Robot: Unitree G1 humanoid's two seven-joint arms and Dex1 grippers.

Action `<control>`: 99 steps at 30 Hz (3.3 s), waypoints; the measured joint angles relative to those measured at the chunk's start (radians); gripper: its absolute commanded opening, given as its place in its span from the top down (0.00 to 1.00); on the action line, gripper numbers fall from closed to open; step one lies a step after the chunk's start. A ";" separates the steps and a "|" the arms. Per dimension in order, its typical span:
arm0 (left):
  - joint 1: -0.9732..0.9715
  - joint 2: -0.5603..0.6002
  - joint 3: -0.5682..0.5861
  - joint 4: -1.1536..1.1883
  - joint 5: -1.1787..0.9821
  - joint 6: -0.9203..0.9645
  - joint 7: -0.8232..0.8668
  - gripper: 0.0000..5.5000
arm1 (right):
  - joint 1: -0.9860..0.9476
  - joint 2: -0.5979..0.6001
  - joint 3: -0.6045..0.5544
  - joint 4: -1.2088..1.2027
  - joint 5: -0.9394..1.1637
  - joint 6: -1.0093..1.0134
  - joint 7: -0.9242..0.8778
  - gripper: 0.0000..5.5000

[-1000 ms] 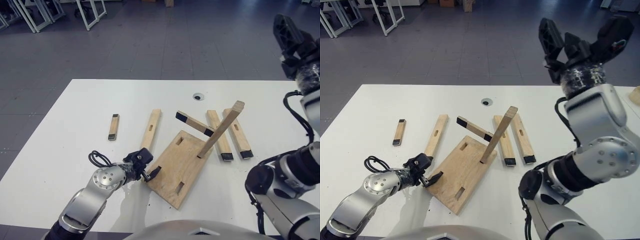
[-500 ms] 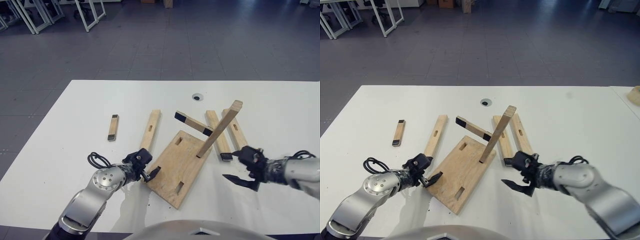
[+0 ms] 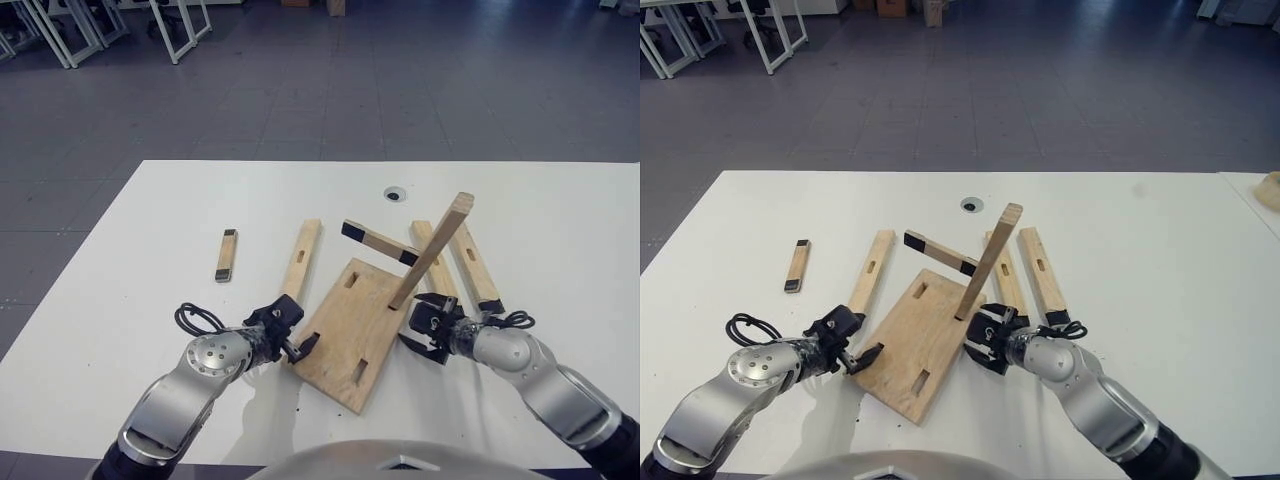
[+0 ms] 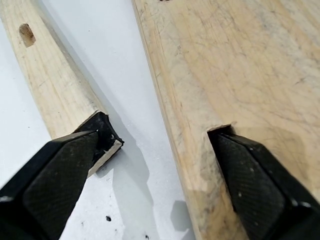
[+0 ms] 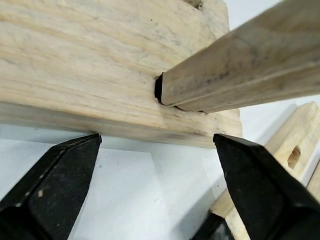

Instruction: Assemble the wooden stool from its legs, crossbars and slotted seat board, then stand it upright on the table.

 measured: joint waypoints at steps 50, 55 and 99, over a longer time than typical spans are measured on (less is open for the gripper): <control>-0.272 -0.415 0.369 0.040 -0.127 0.224 0.249 0.23 | 0.055 0.455 -0.851 0.192 0.321 0.307 -0.088 0.25; -0.273 -0.417 0.363 0.041 -0.132 0.224 0.249 0.23 | 0.103 0.411 -0.808 0.250 0.279 0.238 -0.104 0.28; -0.564 -0.298 0.695 0.456 -1.289 0.337 -0.132 0.23 | -0.141 0.246 -0.720 0.112 1.586 0.393 0.193 0.63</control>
